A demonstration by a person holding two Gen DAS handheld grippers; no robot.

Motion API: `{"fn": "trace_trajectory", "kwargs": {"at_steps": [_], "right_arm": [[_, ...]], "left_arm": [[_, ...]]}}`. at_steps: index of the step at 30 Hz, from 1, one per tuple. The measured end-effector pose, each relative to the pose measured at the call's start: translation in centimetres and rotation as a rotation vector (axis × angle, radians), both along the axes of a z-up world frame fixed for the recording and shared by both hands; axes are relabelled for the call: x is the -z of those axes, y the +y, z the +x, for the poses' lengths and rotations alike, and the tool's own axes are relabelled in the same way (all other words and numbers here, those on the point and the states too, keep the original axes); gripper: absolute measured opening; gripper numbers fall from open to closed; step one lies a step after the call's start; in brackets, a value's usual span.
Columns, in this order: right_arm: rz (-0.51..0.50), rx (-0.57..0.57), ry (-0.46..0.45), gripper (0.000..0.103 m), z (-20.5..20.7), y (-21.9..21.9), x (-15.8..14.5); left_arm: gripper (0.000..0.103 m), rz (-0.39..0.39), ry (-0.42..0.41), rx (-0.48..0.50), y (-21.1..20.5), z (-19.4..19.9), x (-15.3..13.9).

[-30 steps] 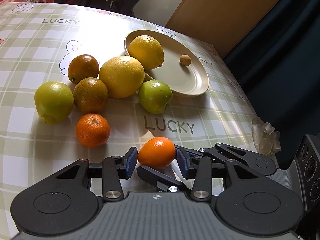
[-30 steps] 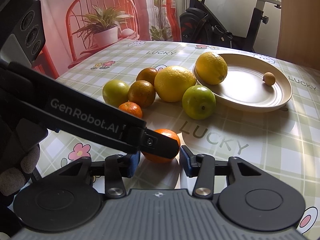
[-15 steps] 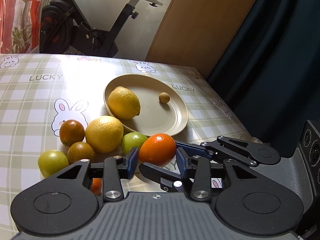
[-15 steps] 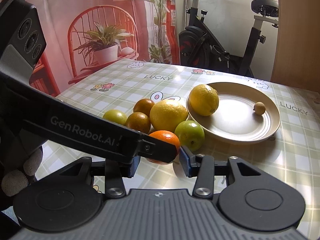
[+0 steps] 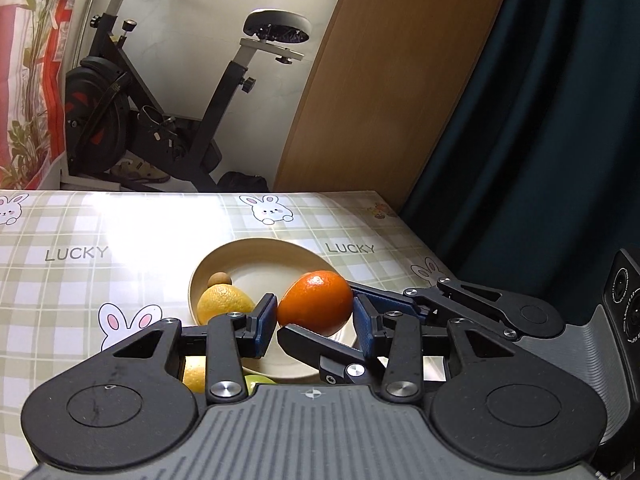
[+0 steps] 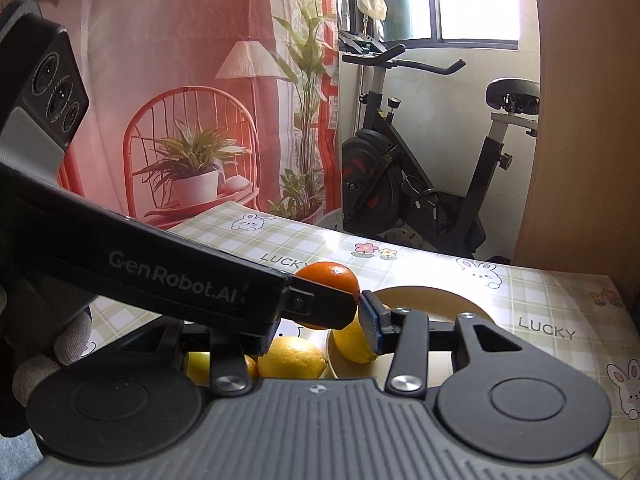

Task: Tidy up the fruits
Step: 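Carry the tangerine in the right gripper over the beige plate, then lower the tangerine onto the plate and open the right gripper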

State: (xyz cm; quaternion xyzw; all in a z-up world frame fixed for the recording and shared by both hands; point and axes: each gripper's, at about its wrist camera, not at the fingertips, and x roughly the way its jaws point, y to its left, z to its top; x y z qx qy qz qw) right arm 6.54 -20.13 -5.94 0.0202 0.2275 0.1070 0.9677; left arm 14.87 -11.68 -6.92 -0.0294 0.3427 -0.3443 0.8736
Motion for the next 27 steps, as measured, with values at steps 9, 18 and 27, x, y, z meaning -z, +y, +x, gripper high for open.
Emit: {"fn": "trace_trajectory", "kwargs": {"at_steps": [9, 18, 27], "right_arm": [[0.024, 0.034, 0.021, 0.045, 2.4, -2.5, 1.4], [0.071, 0.058, 0.067, 0.045, 6.0, -5.8, 4.5], [0.092, 0.072, 0.147, 0.045, 10.2, -7.8, 7.8]], "left_arm": [[0.043, 0.042, 0.036, 0.035, -2.6, 3.6, 1.9], [0.043, 0.103, 0.078, 0.046, -5.6, 8.3, 5.0], [0.044, 0.158, 0.107, 0.030, -8.0, 12.2, 7.5]]}}
